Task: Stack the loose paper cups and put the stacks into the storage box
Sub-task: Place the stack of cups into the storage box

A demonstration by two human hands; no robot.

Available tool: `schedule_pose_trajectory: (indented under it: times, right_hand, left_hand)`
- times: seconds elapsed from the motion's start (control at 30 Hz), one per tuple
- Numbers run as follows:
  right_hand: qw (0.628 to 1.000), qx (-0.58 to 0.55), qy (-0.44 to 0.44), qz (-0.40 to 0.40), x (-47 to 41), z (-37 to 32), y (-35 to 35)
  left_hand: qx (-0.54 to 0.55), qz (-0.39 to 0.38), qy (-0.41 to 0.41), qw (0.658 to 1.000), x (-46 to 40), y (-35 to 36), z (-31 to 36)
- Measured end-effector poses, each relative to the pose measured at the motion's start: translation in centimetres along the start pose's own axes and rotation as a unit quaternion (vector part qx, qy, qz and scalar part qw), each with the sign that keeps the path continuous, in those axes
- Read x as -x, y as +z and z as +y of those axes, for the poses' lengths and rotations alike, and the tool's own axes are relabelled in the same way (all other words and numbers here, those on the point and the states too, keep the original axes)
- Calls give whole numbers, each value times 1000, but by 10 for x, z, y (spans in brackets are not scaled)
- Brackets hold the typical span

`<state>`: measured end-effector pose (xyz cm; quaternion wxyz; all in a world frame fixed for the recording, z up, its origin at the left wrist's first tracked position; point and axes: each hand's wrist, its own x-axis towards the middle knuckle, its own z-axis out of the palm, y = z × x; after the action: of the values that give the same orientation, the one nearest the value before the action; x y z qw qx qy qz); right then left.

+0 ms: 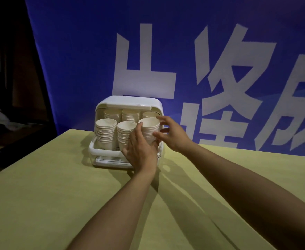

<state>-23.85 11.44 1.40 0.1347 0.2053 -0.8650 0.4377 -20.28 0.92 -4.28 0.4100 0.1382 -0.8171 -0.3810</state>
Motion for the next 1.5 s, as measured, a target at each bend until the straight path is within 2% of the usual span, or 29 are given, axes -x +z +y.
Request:
schedule_pose_trajectory:
  times: [0.2,0.33,0.47,0.63,0.93,1.07,1.2,1.33,1.43,1.5]
  right_hand:
    - [998,51,28,-4,6,24,14]
    - [998,60,28,12,6,32,19]
    - [997,18,55,43,14,39,24]
    - [997,-17,71,37,25,43,41]
    - [995,-25,86,47,25,44,43]
    - [991,3,64,115,23,40,36]
    - [990,9,21,140,6,23,18]
    - [990,65,-26,122,-21,9,8]
    - [990,106,-26,93,-39,-1,5]
    - [991,111,-20,74,-48,-5,3]
  left_hand:
    - [-50,-8,-2,999,11,8,-19]
    - [-29,-38,-46,998,13,4,-26]
    - [-10,-48,-76,996,17,-10,-29]
    - [-23,-111,-91,989,19,-21,-24]
    - [-36,-146,-76,986,18,-26,-25]
    - [-17,-111,-49,992,10,-30,-32]
    - [-17,-39,57,997,-22,-52,-31]
    - [-58,-115,138,982,-94,-75,-32]
    - [-155,-199,121,960,-141,-88,-36]
    - [-171,-241,96,951,-157,-94,-38]
